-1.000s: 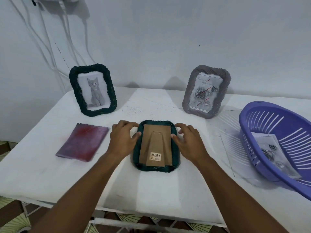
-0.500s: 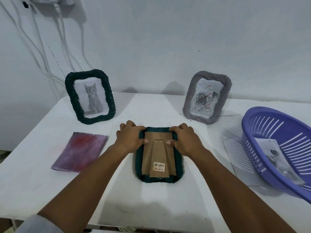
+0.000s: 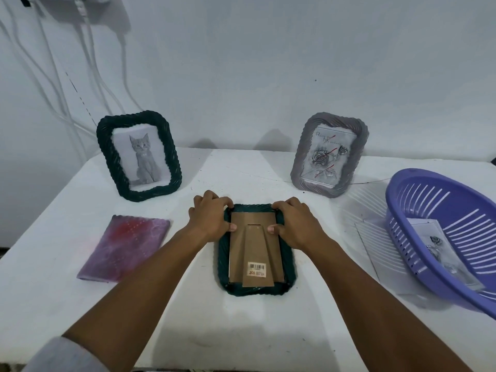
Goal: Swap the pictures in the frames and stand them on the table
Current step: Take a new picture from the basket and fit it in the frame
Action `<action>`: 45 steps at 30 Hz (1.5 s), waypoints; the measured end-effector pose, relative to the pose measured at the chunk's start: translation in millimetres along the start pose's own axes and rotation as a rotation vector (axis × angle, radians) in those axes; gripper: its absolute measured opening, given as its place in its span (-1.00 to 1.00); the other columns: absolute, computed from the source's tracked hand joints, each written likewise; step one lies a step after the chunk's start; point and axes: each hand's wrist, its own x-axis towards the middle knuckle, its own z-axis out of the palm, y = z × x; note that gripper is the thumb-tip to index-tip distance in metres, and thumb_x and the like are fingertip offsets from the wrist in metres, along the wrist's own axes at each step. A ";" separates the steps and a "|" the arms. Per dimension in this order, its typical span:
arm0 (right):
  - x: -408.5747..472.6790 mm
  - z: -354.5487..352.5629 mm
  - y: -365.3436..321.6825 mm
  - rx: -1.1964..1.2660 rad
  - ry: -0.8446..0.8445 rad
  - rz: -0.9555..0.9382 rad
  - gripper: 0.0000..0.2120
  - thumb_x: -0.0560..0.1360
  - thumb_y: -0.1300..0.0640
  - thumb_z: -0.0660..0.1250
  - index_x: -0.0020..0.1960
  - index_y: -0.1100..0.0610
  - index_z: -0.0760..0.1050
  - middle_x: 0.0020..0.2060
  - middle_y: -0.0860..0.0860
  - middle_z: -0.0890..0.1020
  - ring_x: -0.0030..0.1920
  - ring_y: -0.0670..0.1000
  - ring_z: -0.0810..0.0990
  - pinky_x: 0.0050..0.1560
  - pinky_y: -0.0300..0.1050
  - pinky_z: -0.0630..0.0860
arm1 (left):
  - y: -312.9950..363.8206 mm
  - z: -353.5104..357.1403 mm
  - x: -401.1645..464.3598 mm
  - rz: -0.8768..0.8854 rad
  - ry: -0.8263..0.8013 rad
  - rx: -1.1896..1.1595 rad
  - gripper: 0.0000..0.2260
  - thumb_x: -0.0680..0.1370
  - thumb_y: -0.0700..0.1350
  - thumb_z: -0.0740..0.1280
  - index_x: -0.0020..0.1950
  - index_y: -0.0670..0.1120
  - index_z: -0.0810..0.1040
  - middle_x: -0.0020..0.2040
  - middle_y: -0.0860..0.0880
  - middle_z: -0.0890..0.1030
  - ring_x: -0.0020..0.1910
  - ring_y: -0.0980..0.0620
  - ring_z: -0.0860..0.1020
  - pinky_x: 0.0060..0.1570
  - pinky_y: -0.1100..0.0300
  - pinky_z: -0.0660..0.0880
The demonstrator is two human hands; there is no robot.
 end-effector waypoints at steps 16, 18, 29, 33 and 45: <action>6.5 -0.1 0.7 0.029 -0.017 -0.012 -0.60 0.47 0.08 0.41 0.26 0.07 0.40 0.22 0.07 0.39 0.22 0.11 0.33 0.16 -0.09 0.33 | -1.6 1.1 2.4 -0.001 -0.003 -0.062 -0.57 0.40 -0.03 0.50 0.22 0.04 0.47 0.24 -0.09 0.40 0.27 -0.12 0.28 0.19 0.02 0.32; 6.0 0.4 1.1 0.033 -0.014 -0.012 -0.60 0.47 0.07 0.41 0.26 0.06 0.40 0.22 0.07 0.40 0.22 0.11 0.33 0.17 -0.08 0.34 | -1.5 0.8 3.6 0.002 -0.015 -0.056 -0.58 0.40 -0.03 0.50 0.21 0.04 0.48 0.24 -0.09 0.40 0.27 -0.12 0.28 0.21 0.01 0.34; 7.6 3.5 4.6 0.036 -0.001 -0.013 -0.60 0.48 0.06 0.39 0.27 0.05 0.39 0.22 0.06 0.41 0.23 0.10 0.33 0.19 -0.05 0.35 | -8.5 3.8 3.6 0.080 -0.017 -0.086 -0.67 0.41 -0.04 0.49 0.13 0.04 0.51 0.16 -0.05 0.43 0.19 -0.10 0.32 0.17 0.04 0.34; 7.2 5.2 7.3 0.035 0.010 -0.034 -0.60 0.48 0.05 0.38 0.28 0.06 0.38 0.22 0.07 0.42 0.23 0.11 0.33 0.19 -0.05 0.34 | -12.3 3.9 -0.6 0.107 -0.017 -0.096 -0.65 0.44 -0.02 0.45 0.20 0.06 0.50 0.22 -0.06 0.43 0.23 -0.10 0.31 0.19 0.06 0.30; -59.5 -0.2 31.0 0.014 -0.002 -0.438 -0.71 0.49 0.00 0.38 0.20 0.02 0.54 0.18 -0.08 0.51 0.18 -0.10 0.34 0.17 -0.23 0.31 | -46.1 0.6 -70.5 0.529 -0.101 -0.118 -0.66 0.32 0.28 0.38 0.00 0.18 0.66 0.02 0.29 0.51 0.12 0.16 0.37 0.11 0.28 0.34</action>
